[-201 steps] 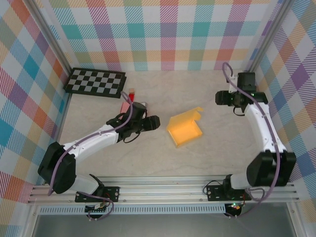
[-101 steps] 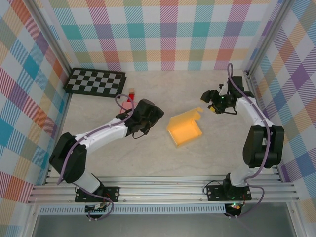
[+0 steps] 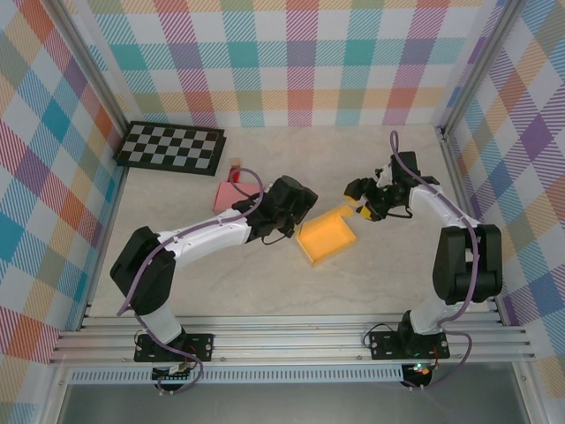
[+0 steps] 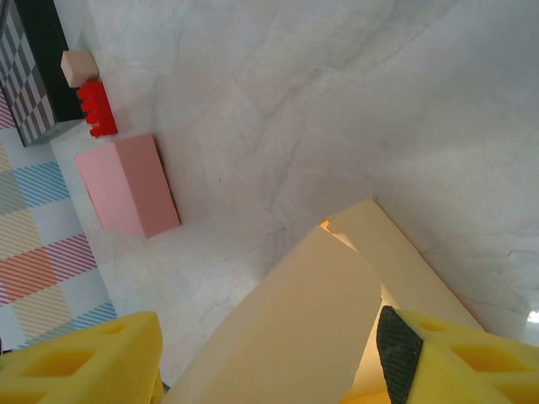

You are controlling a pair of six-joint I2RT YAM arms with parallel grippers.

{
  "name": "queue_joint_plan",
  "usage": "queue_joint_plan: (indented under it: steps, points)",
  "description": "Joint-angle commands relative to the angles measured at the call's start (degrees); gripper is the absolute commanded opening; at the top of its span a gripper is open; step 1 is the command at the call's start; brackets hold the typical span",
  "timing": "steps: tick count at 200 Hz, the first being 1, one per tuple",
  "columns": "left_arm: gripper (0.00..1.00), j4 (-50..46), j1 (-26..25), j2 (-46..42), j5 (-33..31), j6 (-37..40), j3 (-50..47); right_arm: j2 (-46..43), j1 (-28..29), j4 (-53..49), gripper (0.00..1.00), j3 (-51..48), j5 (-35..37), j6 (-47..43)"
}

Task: Fold the paper box

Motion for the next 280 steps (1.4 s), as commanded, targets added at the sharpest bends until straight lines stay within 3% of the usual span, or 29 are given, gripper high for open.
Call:
queue_joint_plan:
  steps: [1, 57, 103, 182, 280]
  points:
    - [0.83, 1.11, -2.04, 1.31, -1.44, -2.08, 1.56, -3.67, 0.89, 1.54, 0.69, -1.46, -2.01, 1.54]
    - [0.83, -3.61, -3.4, -1.63, -4.92, -0.36, -0.29, -7.45, 1.53, -3.31, 0.7, -0.8, 0.98, -1.96]
    - [0.9, -11.51, -3.32, -6.88, -8.29, 2.08, -3.37, -6.32, 1.53, -4.48, 0.73, 0.08, 2.53, -5.54]
    - [0.93, -8.11, -4.24, -3.03, -3.23, -1.84, -0.69, -1.51, 2.29, -4.53, 0.74, 2.24, -1.96, -7.35]
    - [0.9, -5.53, -6.73, 2.56, -2.7, -3.71, 3.9, -9.28, 6.47, 2.34, 0.73, -6.87, -3.36, 1.21]
